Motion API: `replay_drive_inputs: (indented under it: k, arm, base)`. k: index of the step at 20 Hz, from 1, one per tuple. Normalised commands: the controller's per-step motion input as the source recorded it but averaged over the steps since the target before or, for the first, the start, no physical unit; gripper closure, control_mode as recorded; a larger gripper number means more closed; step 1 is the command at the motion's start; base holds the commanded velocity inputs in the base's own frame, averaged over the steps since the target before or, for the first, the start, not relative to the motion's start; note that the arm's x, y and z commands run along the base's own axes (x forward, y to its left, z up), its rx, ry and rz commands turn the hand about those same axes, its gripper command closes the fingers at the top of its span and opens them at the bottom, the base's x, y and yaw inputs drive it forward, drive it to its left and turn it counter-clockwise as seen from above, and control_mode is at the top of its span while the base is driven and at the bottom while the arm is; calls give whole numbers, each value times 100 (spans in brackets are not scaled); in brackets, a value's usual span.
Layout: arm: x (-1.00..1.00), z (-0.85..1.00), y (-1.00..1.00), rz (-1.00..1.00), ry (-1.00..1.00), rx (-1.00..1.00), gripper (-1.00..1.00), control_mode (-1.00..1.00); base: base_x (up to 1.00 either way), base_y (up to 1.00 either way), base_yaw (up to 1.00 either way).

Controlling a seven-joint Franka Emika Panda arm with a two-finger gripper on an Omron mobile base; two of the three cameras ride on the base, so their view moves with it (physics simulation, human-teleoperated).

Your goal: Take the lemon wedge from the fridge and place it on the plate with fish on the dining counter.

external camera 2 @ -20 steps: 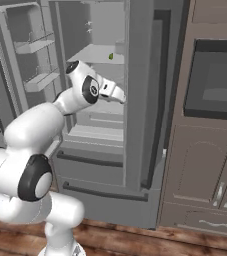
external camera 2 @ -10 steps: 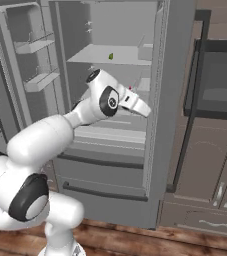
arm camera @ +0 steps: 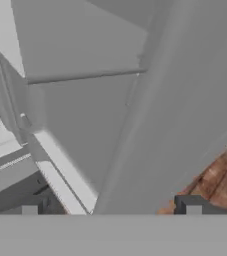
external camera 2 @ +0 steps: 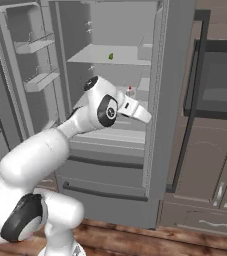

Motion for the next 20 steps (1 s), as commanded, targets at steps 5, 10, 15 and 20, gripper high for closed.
replay_drive_inputs:
  k: [5, 10, 15, 20]
  arm:
    - [-100, 92, 100, 12, 4, 0, -100, -100]
    - [-100, 79, 100, 16, 19, 0, -100, -100]
    - [-92, 32, 99, 28, 25, 10, -100, -100]
    - [-58, -14, 78, 38, 22, 42, -100, -100]
  base:
    - [0, 0, 0]
    - [0, 0, 0]
    - [0, 0, 0]
    - [0, 0, 0]
